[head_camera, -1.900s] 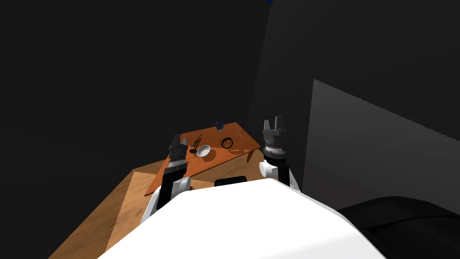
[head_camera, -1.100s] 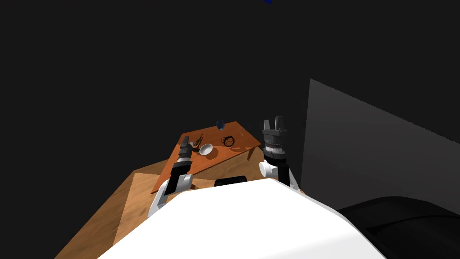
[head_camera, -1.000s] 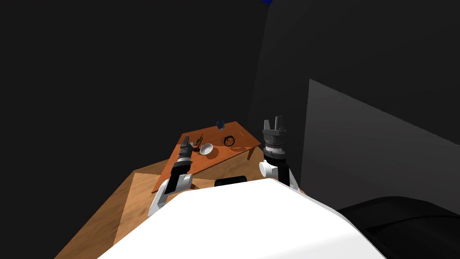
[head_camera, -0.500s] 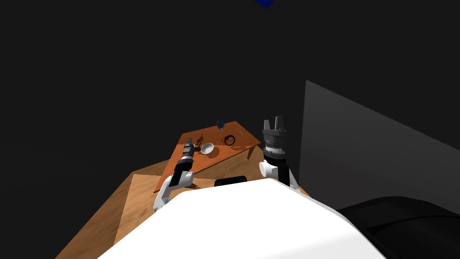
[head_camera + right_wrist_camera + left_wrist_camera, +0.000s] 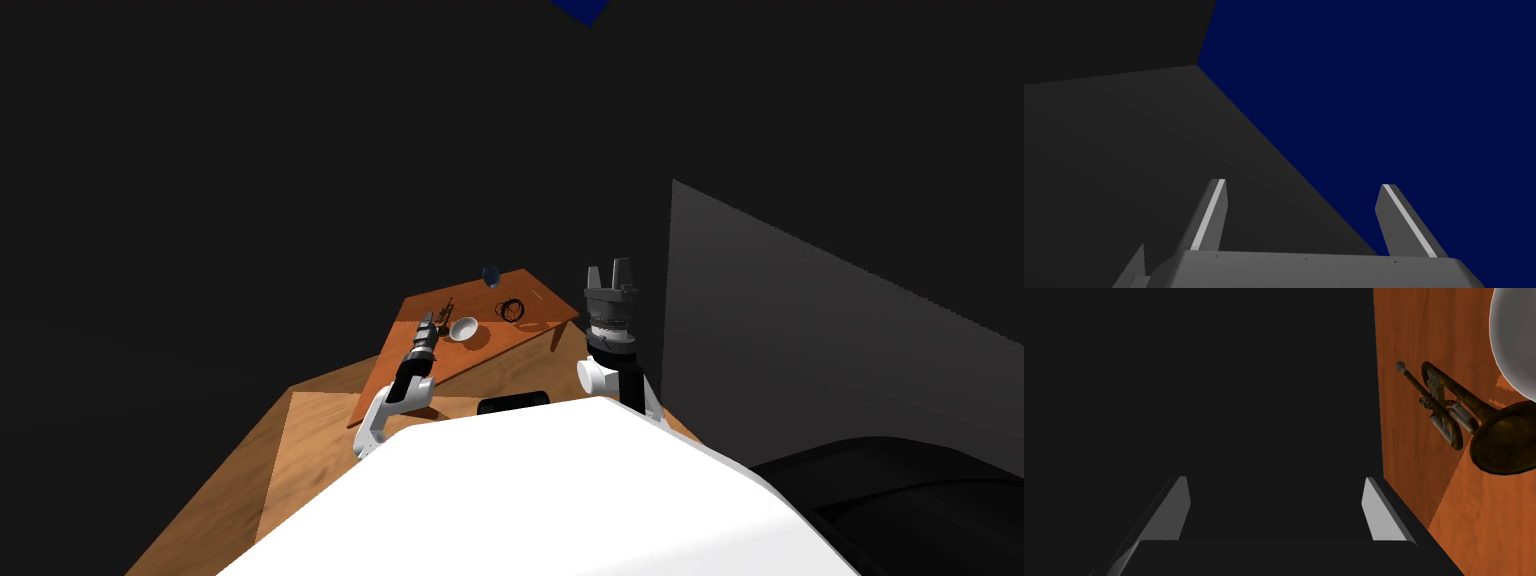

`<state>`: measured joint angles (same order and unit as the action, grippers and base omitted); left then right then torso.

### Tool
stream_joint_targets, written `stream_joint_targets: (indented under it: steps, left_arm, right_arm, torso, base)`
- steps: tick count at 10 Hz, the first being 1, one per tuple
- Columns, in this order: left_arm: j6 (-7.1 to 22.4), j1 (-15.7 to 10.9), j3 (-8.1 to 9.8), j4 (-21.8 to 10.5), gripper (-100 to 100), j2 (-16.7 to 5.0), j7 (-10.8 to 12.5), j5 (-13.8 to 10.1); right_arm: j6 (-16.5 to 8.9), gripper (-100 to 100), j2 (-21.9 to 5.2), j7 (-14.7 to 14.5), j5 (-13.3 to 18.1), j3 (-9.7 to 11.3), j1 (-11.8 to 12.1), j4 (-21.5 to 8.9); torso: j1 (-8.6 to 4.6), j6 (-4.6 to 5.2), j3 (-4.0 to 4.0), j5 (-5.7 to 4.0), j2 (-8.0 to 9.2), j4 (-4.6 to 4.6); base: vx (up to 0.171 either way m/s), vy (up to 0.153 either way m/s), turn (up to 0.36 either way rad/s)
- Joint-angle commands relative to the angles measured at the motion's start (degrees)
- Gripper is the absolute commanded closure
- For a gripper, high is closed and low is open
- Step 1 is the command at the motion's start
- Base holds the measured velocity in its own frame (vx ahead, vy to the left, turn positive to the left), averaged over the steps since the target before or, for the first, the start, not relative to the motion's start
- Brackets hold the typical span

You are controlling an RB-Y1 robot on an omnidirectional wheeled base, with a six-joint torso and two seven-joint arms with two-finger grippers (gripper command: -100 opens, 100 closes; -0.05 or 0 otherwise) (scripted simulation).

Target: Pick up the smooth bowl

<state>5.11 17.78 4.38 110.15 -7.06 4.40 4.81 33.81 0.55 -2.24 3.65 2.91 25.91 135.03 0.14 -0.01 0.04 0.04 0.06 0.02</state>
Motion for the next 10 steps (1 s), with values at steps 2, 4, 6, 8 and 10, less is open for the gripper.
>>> stream_joint_targets:
  steps: [2,4,6,8,10]
  left_arm:
    - [3.53,-1.52,0.12,-1.89,-100,-0.06,0.38,-0.10]
    - [6.00,-2.69,0.28,-3.75,-100,-0.23,0.75,-0.30]
    - [8.45,-3.87,0.47,-5.64,-100,-0.40,1.10,-0.53]
    - [10.88,-5.05,0.68,-7.56,-100,-0.60,1.43,-0.79]
    - [14.87,-7.42,1.18,-11.46,-100,-1.05,2.03,-1.42]
  right_arm:
    - [0.00,0,0.00,0.00,0.00,0.00,0.00,0.00]
    - [0.00,0,0.00,0.00,0.00,0.00,0.00,0.00]
    - [0.00,0,0.00,0.00,0.00,0.00,0.00,0.00]
    - [0.00,0,0.00,0.00,0.00,0.00,0.00,0.00]
    - [0.00,0,0.00,0.00,0.00,0.00,0.00,0.00]
  torso:
    - [-0.01,0.01,-0.01,0.00,-0.01,0.00]
    - [0.00,0.01,-0.01,0.00,-0.02,-0.01]
    - [-0.03,0.01,-0.01,0.00,-0.02,-0.01]
    - [-0.01,0.01,-0.01,0.00,-0.01,-0.01]
    - [-0.05,0.01,-0.03,-0.01,-0.05,-0.01]
  base:
    - [-0.021,0.030,-0.044]
    - [-0.019,0.035,-0.048]
    - [-0.017,0.024,-0.045]
    - [-0.019,0.030,-0.053]
    - [-0.014,0.026,-0.090]
